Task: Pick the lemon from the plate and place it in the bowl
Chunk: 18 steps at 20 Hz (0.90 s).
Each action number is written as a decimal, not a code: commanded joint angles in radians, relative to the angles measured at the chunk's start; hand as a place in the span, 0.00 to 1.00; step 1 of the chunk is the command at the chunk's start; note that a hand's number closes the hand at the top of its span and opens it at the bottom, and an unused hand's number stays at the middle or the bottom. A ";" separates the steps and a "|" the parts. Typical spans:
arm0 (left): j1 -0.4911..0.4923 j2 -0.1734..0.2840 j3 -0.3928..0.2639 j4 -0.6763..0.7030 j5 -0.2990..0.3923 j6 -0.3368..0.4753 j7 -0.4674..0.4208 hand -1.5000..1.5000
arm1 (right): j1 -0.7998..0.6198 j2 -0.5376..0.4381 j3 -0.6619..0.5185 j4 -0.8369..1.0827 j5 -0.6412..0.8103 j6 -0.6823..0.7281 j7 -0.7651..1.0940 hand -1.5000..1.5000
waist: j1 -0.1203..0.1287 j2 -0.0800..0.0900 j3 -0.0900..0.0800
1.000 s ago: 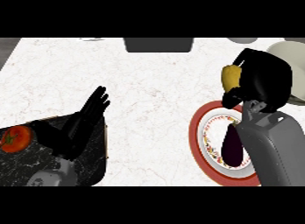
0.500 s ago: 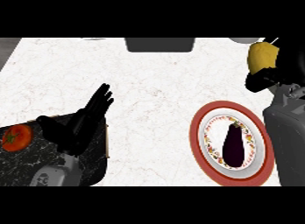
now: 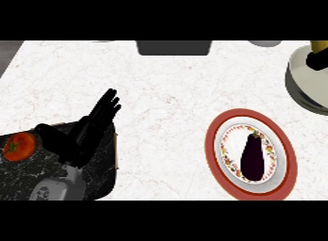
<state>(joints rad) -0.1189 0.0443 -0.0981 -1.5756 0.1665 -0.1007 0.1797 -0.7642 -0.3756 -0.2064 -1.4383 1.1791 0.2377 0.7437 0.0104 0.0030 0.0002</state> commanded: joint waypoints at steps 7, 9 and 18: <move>-0.036 -0.023 -0.012 -0.003 -0.006 0.008 0.028 0.50 | -0.106 -0.164 -0.131 0.570 -0.015 -0.325 -0.289 1.00 | 0.018 0.007 0.001; 0.010 -0.024 -0.026 0.038 -0.028 -0.013 -0.056 0.50 | -0.098 -0.181 -0.099 0.647 0.052 -0.374 -0.294 1.00 | 0.025 0.011 0.000; 0.012 -0.015 -0.039 -0.009 -0.019 -0.027 -0.012 0.50 | -0.153 -0.301 -0.227 1.028 0.003 -0.398 -0.325 1.00 | 0.049 0.022 0.003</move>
<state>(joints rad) -0.1326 0.0277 -0.1212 -1.5824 0.1534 -0.1119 0.1850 -0.9026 -0.6326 -0.3758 -0.5447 1.2052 -0.1572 0.4072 0.0504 0.0206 0.0023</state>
